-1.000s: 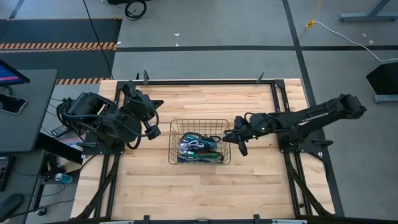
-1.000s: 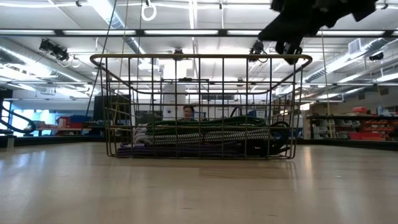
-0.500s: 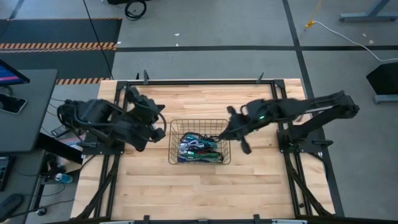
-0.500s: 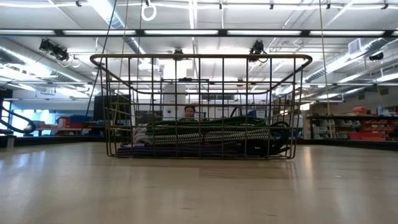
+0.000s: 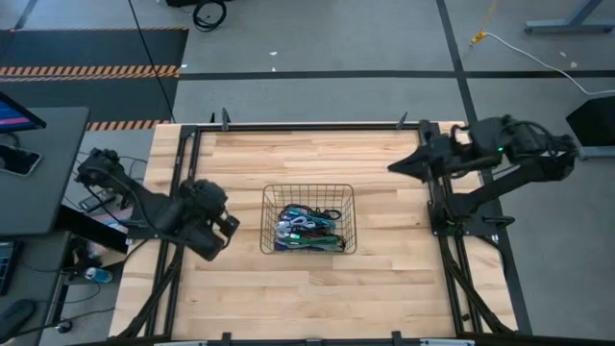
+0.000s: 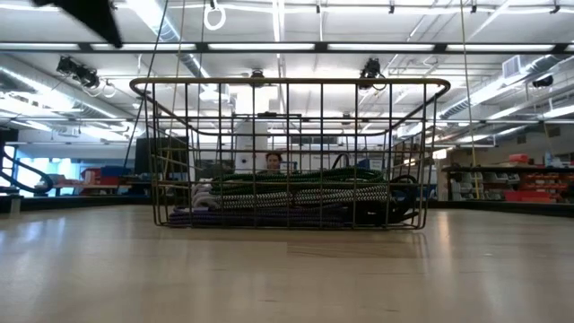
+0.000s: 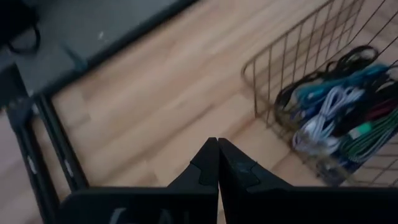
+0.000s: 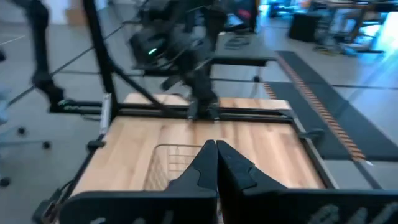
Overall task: Pick and place USB-C Cables
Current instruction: Adjust the wire basket
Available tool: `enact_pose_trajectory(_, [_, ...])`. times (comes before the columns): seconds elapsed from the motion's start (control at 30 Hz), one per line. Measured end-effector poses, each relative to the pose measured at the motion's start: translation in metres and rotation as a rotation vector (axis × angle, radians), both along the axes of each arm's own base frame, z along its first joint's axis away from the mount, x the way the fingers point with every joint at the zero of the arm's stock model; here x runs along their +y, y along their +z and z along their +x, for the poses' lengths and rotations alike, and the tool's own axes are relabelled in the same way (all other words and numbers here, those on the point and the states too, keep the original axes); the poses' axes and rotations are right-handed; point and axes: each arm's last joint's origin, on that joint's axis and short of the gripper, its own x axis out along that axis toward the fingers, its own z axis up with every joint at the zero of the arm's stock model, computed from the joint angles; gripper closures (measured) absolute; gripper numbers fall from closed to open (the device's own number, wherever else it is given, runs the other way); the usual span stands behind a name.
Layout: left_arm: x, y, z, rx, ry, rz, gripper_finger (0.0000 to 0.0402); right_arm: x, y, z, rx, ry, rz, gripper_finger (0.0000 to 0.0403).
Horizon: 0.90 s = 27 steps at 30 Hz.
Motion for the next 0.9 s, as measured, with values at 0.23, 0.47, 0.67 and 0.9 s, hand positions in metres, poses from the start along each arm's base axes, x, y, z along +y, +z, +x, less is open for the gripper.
enact_pose_trajectory(0.23, [-0.009, -0.058, -0.016, 0.058, 0.125, -0.154, 0.0400, -0.004, 0.000, -0.011, 0.005, -0.067, 0.017, 0.0403])
enact_pose_trajectory(0.47, [-0.001, -0.113, -0.009, -0.021, 0.187, -0.216, 0.0400, -0.003, -0.003, -0.002, 0.028, -0.081, 0.008, 0.0403])
enact_pose_trajectory(0.67, [0.020, -0.135, -0.008, -0.014, 0.286, -0.202, 0.0400, -0.002, -0.005, 0.002, 0.038, -0.084, 0.016, 0.0402])
enact_pose_trajectory(0.9, [0.040, -0.136, 0.011, -0.045, 0.279, -0.200, 0.0400, -0.002, -0.005, 0.002, 0.039, -0.084, 0.016, 0.0402])
